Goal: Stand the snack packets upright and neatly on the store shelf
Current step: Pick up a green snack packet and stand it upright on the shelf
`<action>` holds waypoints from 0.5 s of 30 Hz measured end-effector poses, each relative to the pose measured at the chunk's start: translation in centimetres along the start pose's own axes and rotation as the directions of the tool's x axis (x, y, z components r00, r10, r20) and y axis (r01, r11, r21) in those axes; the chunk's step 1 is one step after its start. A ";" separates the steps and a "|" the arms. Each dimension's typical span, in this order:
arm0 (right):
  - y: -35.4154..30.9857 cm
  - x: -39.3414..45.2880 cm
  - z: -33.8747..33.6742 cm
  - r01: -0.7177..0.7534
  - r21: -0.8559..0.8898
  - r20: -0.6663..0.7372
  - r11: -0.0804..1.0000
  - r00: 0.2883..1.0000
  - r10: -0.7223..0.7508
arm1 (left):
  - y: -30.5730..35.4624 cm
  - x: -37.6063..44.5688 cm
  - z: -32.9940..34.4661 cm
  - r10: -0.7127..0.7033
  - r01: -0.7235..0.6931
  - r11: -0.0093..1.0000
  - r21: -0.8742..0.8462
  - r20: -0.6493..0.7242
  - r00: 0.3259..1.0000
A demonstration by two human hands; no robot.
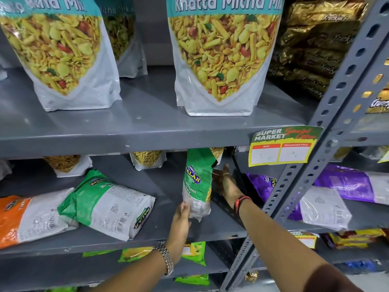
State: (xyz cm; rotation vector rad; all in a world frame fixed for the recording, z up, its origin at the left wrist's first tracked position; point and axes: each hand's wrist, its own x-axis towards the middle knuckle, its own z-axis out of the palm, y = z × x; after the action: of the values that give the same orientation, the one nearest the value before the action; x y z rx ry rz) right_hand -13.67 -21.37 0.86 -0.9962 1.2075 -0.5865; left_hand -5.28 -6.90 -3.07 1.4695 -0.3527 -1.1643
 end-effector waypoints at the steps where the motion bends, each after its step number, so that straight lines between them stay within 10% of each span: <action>1: -0.3 0.5 0.3 -0.010 -0.013 0.013 1.000 1.000 0.010 | -0.1 -0.1 0.3 0.022 -0.022 1.000 -0.016 0.017 1.000; 15: 5.7 -6.1 -0.4 0.142 0.130 -0.036 0.981 0.990 -0.138 | 4.0 4.5 2.4 0.126 -0.128 0.944 -0.303 -0.028 0.992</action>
State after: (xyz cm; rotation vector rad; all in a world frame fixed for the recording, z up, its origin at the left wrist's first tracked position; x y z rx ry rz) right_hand -16.48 -13.82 -1.12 -0.9682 1.1133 -0.7829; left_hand -3.56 -12.88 -1.20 1.1647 -0.2456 -1.0563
